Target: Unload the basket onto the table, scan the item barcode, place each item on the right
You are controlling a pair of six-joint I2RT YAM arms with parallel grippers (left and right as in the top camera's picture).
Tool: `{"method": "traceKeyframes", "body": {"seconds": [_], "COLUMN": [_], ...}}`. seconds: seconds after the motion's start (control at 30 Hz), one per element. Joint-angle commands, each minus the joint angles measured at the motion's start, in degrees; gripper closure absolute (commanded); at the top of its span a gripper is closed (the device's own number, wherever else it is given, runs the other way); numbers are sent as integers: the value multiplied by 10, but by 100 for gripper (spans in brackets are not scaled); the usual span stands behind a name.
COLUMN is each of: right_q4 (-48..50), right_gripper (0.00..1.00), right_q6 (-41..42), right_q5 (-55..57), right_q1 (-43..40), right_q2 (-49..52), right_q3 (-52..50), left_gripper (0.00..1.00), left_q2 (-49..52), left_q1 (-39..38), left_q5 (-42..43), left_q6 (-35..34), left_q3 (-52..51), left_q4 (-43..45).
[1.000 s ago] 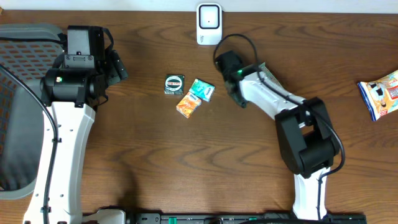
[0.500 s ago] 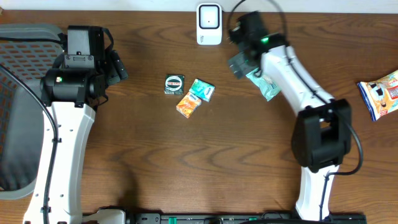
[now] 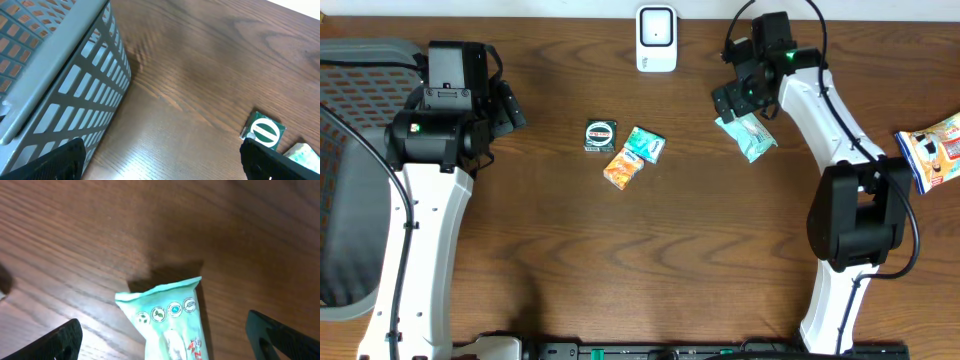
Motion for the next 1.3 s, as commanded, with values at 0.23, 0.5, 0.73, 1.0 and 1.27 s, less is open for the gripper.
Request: {"method": "traceKeyframes", "body": {"seconds": [0.23,0.5,0.73,1.0,1.27], "right_q4": [69,97,98,98,211], "right_gripper": [20,41,85,99,99], "right_q6": [-9,-10,-8,69,199], "right_q5": [24,-20,-54,-54,-77], "right_q1": [-20,-38,-35,-10,31], "right_q2": [-1,-1,-2,-2,-2], "right_q3": [-117,-159,-162,-122,-48], "left_gripper": [2,2,2,2,2], "left_q2": [2,2,2,2,2], "left_q1": [2,2,2,2,2], "left_q5": [-7,-7,-7,-7,-7], "left_q6": [7,7,7,7,7], "left_q3": [2,2,2,2,2], "left_q4": [-2,-2,-2,-2,-2]}}
